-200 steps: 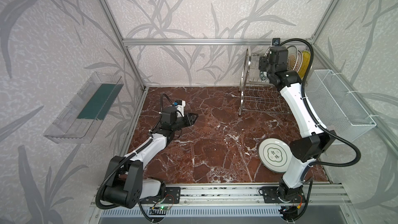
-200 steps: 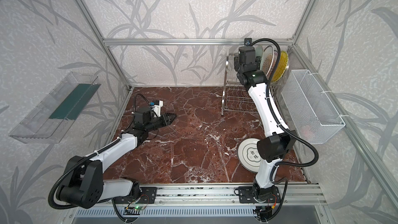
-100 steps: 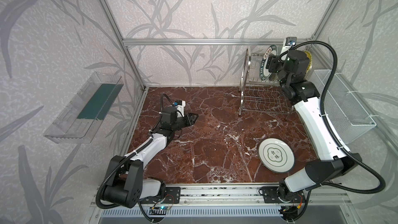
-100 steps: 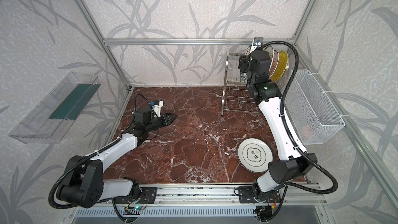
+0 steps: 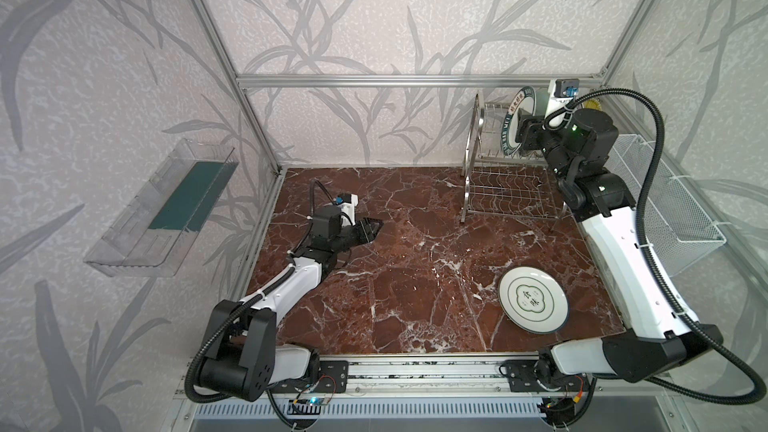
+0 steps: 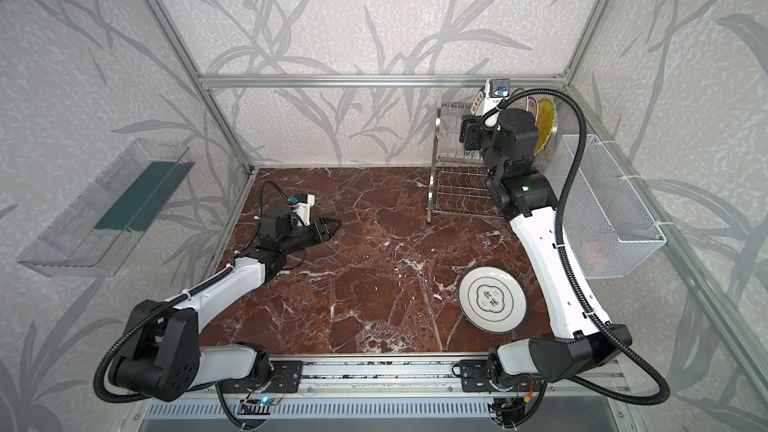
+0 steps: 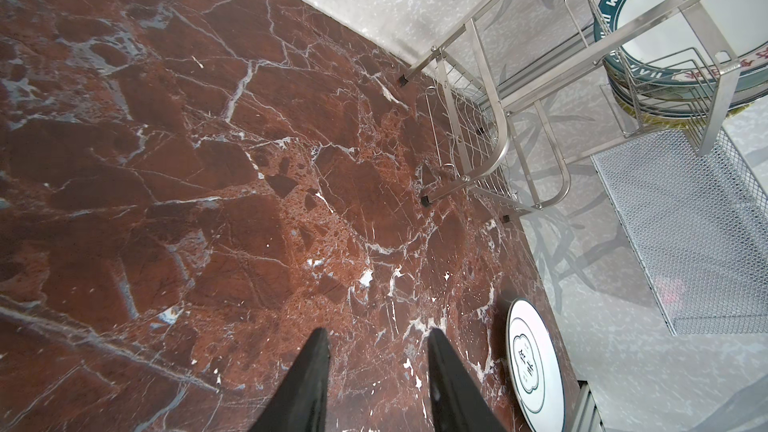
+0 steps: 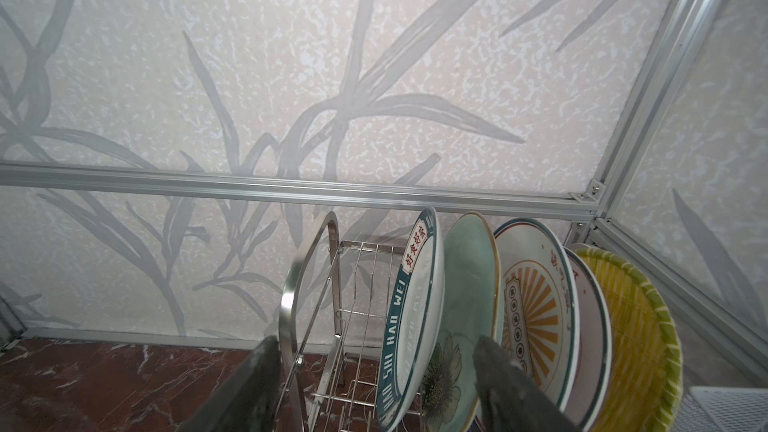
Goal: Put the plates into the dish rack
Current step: 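Open the right gripper and withdraw it from the rack, then move the left gripper to the teal-rimmed white plate while the right lowers beside it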
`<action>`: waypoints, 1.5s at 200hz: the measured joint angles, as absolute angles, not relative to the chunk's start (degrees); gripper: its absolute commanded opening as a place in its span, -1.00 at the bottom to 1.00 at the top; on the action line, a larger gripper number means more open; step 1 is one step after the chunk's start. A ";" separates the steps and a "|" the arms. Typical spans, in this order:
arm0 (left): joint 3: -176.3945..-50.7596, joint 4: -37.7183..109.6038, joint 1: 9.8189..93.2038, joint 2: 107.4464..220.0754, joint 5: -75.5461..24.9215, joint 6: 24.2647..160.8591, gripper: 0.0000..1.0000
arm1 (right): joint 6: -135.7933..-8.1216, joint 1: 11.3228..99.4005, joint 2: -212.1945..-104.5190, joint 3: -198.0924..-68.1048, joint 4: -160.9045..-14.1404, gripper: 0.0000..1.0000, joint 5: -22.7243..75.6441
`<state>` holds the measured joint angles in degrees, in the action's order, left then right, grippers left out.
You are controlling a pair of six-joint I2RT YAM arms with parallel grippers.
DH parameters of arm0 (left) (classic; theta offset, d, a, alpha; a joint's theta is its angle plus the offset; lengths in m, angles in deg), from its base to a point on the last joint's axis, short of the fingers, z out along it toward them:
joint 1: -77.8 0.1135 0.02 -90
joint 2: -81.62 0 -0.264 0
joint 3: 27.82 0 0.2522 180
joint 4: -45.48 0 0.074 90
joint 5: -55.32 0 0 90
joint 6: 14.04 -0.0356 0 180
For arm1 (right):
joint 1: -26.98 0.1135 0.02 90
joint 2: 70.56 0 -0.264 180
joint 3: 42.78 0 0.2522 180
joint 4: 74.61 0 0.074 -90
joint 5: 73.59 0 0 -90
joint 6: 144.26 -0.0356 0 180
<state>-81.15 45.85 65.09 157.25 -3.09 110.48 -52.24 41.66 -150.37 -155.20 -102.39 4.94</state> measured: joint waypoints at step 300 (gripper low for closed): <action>-95.09 64.50 34.99 192.36 -3.09 127.26 -0.25 | -75.64 31.16 -132.23 -96.71 -94.28 0.14 27.41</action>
